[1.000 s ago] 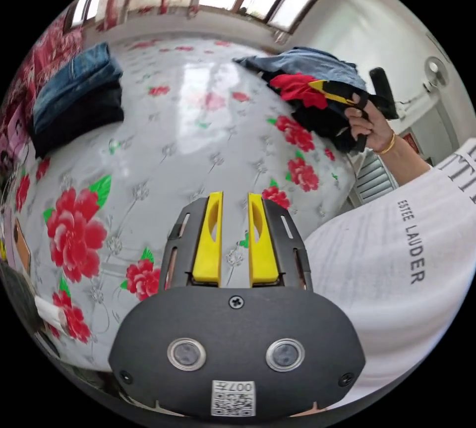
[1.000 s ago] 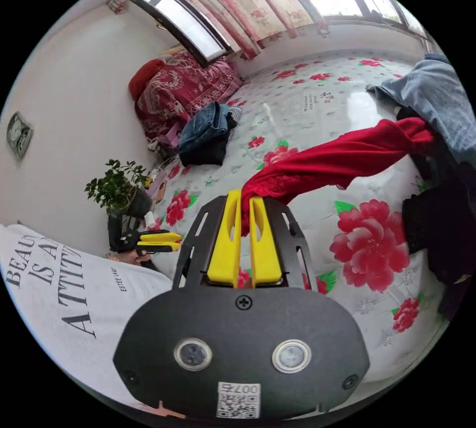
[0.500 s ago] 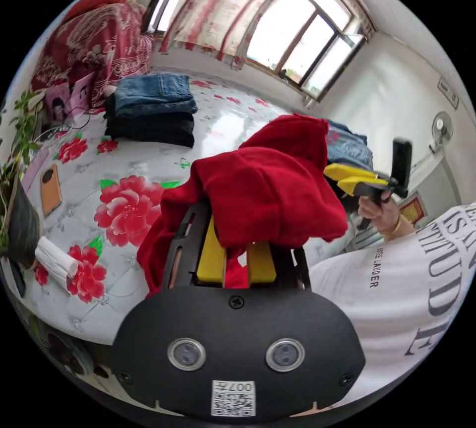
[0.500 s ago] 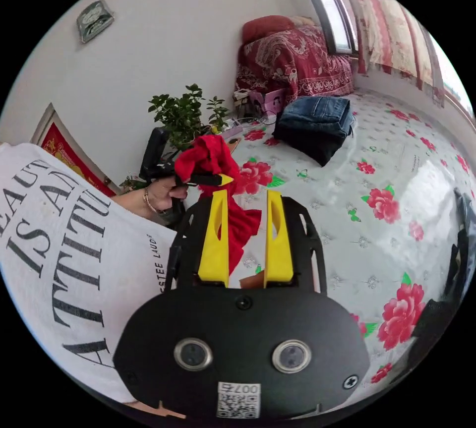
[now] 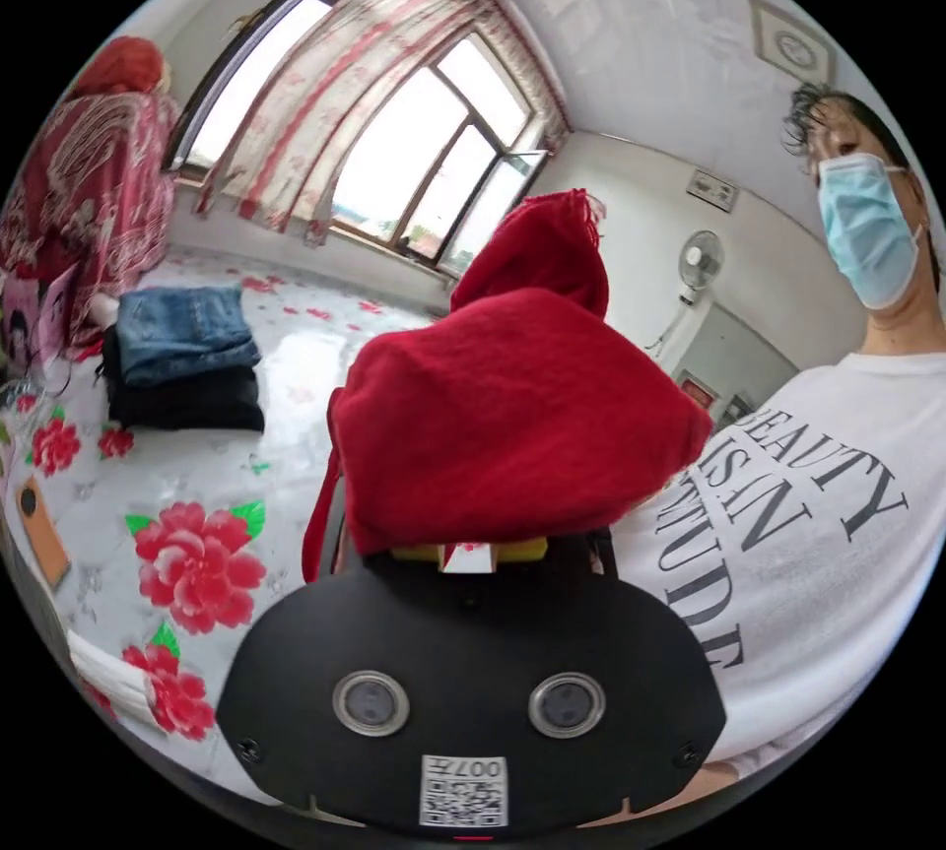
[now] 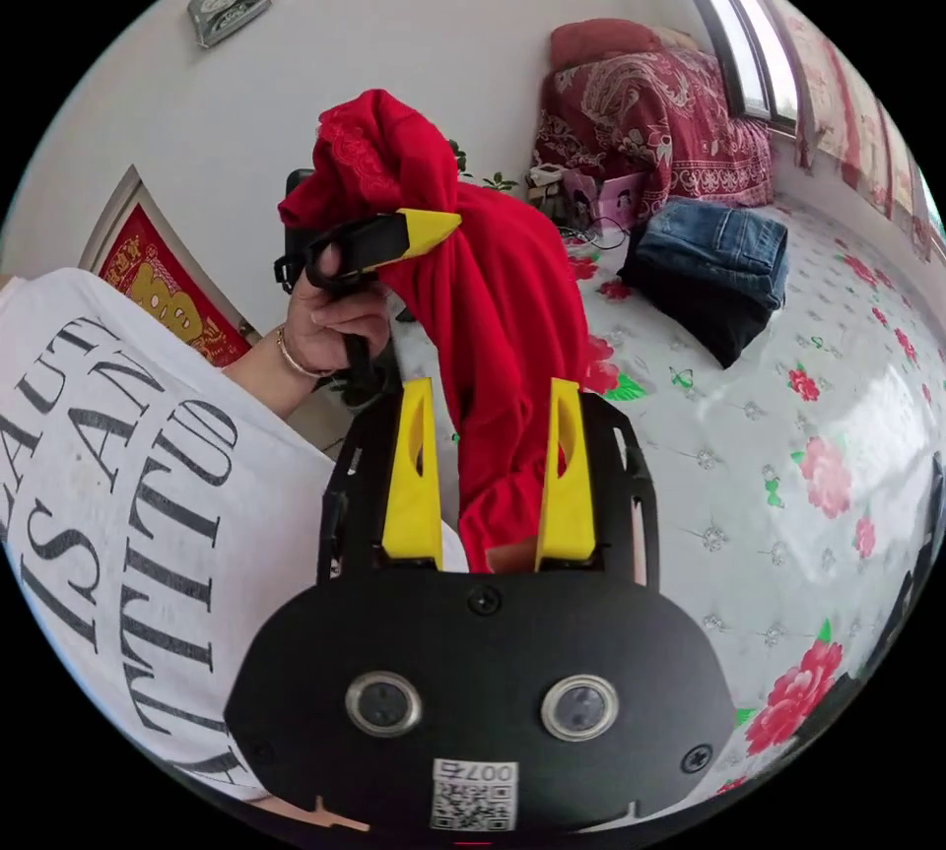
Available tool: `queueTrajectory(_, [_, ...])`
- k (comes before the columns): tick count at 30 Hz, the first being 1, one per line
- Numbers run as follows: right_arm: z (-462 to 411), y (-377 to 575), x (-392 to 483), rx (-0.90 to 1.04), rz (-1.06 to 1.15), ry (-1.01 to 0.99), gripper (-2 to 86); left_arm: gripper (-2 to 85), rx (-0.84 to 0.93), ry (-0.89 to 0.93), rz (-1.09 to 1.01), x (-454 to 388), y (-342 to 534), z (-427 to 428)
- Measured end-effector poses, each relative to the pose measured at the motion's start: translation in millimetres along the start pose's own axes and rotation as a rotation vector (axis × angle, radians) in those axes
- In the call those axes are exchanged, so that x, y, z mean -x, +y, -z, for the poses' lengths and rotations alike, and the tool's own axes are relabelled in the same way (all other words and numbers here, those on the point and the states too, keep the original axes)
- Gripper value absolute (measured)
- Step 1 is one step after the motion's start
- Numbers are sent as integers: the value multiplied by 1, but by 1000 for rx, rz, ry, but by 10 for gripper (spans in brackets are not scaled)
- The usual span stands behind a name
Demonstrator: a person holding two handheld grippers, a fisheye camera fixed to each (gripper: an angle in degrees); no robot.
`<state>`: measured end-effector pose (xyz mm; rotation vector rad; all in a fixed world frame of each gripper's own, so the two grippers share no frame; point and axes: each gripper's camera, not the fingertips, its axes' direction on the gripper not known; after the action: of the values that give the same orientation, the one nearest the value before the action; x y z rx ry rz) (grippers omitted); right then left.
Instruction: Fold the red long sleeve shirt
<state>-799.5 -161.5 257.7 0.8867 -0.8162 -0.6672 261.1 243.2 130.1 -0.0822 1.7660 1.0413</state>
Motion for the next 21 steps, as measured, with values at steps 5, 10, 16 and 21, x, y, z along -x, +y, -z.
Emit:
queueTrajectory(5, [-27,13,22,54,122,84,84,78,97,-28,-189,-38,-3,8])
queueTrajectory(10, [9,68,8,-10,123,154,80,77,247,13,-245,-49,16,5])
queueTrajectory(16, [13,70,-29,-75,85,114,70,67,333,202,-346,-74,21,-19])
queueTrajectory(21, [-4,77,-30,-69,133,122,18,52,381,121,-394,-89,15,-29])
